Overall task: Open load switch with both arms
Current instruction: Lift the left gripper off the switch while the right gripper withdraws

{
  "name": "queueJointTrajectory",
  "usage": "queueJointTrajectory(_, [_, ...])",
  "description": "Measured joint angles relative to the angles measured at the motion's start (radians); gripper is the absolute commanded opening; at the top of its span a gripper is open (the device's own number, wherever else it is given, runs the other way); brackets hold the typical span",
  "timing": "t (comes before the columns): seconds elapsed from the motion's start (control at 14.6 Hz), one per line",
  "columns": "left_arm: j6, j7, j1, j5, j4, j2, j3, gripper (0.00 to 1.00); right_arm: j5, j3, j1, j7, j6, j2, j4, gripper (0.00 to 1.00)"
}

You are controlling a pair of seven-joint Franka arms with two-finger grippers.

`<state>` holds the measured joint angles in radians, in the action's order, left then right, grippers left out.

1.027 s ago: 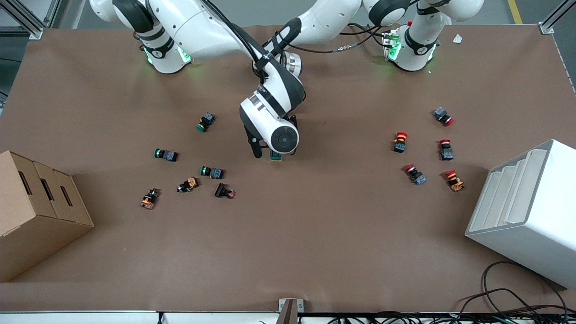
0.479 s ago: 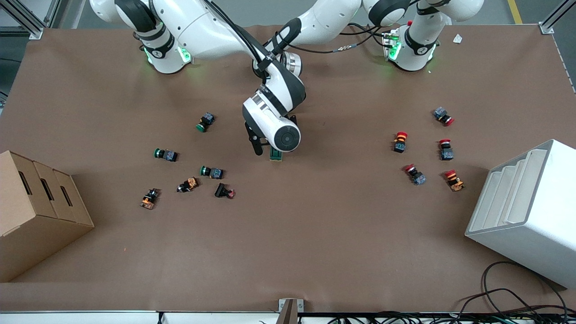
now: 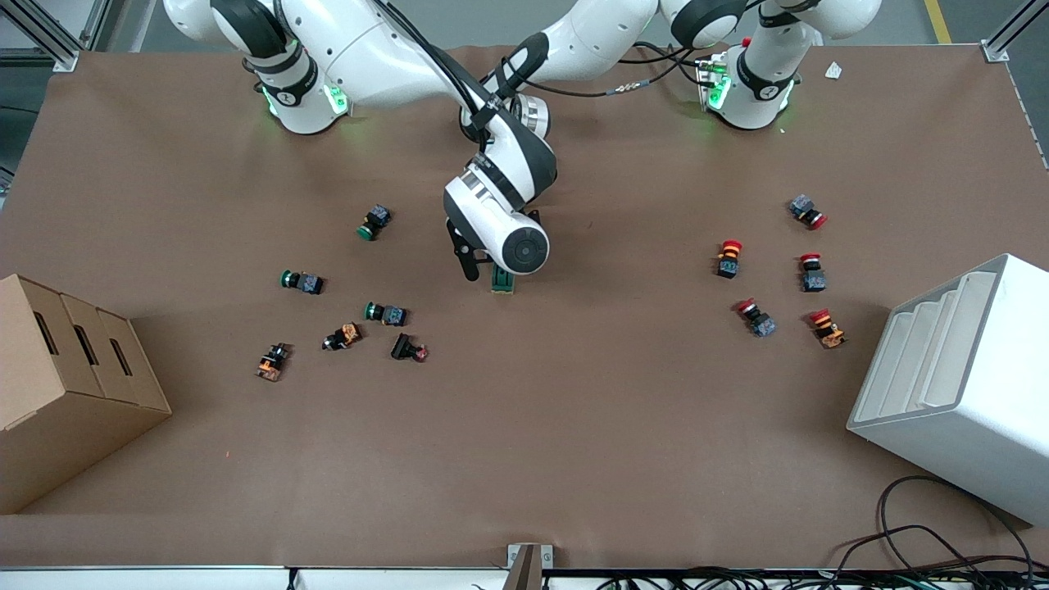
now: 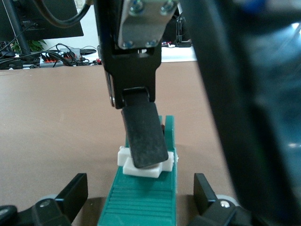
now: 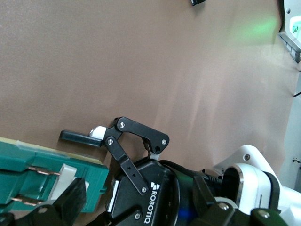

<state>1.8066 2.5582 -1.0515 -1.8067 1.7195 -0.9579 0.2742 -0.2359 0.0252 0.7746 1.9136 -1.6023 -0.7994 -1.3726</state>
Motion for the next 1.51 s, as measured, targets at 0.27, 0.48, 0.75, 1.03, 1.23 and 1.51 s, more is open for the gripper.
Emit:
queueJointTrajectory(0.27, [0.0,0.0,0.0,0.0,0.0,0.0,0.0,0.99,0.028,0.0,0.002,-0.017,-0.002,0.0,0.0,1.0])
queueJointTrajectory(0.48, [0.003,0.0,0.0,0.0,-0.002,0.0,0.0,0.99,0.092,-0.014,-0.014,-0.162,-0.01,0.007,0.006,1.0])
queueJointTrajectory(0.75, [0.021,-0.004,0.001,0.009,-0.018,0.003,0.007,0.99,0.153,-0.029,-0.151,-0.509,-0.018,0.041,0.029,1.0])
queueJointTrajectory(1.03, [0.086,-0.162,0.002,0.192,-0.042,0.075,0.011,0.99,0.162,-0.036,-0.383,-1.001,0.0,0.137,0.03,1.0])
queueJointTrajectory(1.23, [0.137,-0.32,0.029,0.325,-0.063,0.164,0.01,1.0,0.162,-0.036,-0.543,-1.335,0.022,0.192,0.027,1.0])
queueJointTrajectory(1.51, [0.226,-0.565,0.117,0.53,-0.106,0.274,0.009,1.0,0.18,-0.036,-0.694,-1.671,0.025,0.253,0.005,1.0])
